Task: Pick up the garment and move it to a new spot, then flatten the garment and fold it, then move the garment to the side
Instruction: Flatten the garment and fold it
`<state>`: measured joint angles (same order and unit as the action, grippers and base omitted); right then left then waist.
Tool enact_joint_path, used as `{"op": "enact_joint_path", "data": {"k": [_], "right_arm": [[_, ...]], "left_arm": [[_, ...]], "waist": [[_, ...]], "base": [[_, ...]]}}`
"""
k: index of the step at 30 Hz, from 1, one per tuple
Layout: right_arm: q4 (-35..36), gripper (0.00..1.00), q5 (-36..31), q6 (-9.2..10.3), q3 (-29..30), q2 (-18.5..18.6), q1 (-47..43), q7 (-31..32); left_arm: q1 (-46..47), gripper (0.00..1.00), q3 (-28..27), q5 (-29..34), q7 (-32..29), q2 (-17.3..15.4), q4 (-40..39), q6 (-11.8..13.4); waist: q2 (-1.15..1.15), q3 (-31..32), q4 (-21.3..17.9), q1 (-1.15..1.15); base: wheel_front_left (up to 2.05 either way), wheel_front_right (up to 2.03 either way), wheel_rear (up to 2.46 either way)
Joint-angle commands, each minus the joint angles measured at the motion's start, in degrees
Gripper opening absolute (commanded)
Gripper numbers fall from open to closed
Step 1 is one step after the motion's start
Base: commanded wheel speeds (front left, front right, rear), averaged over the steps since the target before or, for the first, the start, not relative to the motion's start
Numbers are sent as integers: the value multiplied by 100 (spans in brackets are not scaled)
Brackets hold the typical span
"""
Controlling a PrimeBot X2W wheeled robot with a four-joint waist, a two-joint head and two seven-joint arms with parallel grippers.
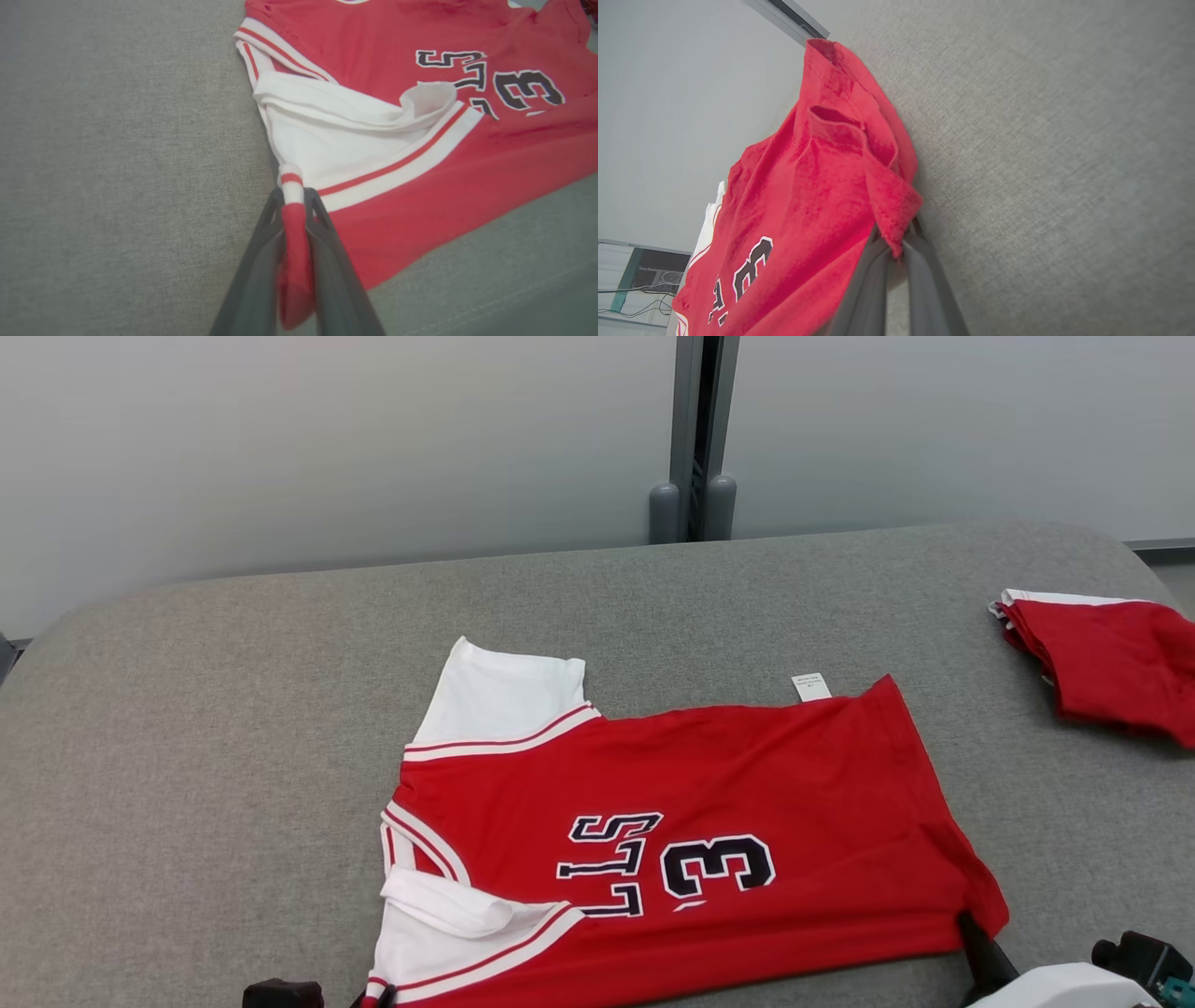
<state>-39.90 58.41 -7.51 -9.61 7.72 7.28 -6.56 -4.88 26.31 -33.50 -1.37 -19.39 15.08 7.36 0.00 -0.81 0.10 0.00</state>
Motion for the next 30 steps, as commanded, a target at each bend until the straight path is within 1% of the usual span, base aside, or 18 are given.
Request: {"op": "enact_joint_path", "data": {"k": [1,2,3,4,5,6,9,11,12,13,14,19,21,26,30], "right_arm": [[-15,34,-63,5,116,59,-82,10],[-53,100,-91,5,154,55,-77,37],[-108,100,-122,5,187,45,-66,103],[-159,100,-185,5,218,43,-48,157],[-206,100,-251,4,270,46,-21,167],[-288,100,-313,12,339,47,10,164],[-412,100,-475,12,476,60,64,155],[-456,100,-832,9,655,128,243,27],[-456,100,-832,9,655,128,243,27],[-341,100,-1160,3,698,174,371,-112],[-341,100,-1160,3,698,174,371,-112],[316,100,-1980,3,797,244,567,-441],[640,100,-2410,3,805,242,618,-519],[1510,100,-3319,3,920,63,624,-493],[2280,100,-3835,3,983,-127,616,-304]], "left_arm": [[-69,5,-10,-34,-50,-81,-58,63],[-75,24,6,-34,-74,-81,-102,76],[-81,39,16,-42,-106,-81,-137,90],[-91,44,30,-41,-146,-86,-167,98],[-101,88,43,-38,-160,-84,-197,110],[-110,100,47,-41,-193,-81,-221,125],[-123,100,29,-36,-226,-99,-249,185],[-80,100,-66,-47,-201,-144,-341,263],[-80,100,-66,-47,-201,-144,-341,263],[25,100,-165,-41,-88,-155,-442,341],[25,100,-165,-41,-88,-155,-442,341],[346,100,-489,-15,400,-88,-638,492],[512,100,-589,-4,611,-40,-673,501],[1035,100,-698,47,968,71,-575,438],[1623,100,-586,197,961,47,-322,315]], "waist": [[0,-4,-6,0],[0,-8,-7,0],[0,-17,-5,0],[0,-24,-3,0],[0,-30,-1,0],[0,-36,2,0],[0,-53,9,0],[0,-83,23,0],[0,-83,23,0],[0,-107,28,0],[0,-107,28,0],[0,-230,17,0],[0,-301,6,0],[0,-629,-51,0],[0,-1016,-163,0]], "base": [[0,0,0],[0,0,0],[0,0,0],[0,0,0],[0,0,0],[0,0,0],[0,0,0],[0,0,0],[0,0,0],[0,0,0],[0,0,0],[0,0,0],[0,0,0],[0,0,0],[0,0,0]]}}
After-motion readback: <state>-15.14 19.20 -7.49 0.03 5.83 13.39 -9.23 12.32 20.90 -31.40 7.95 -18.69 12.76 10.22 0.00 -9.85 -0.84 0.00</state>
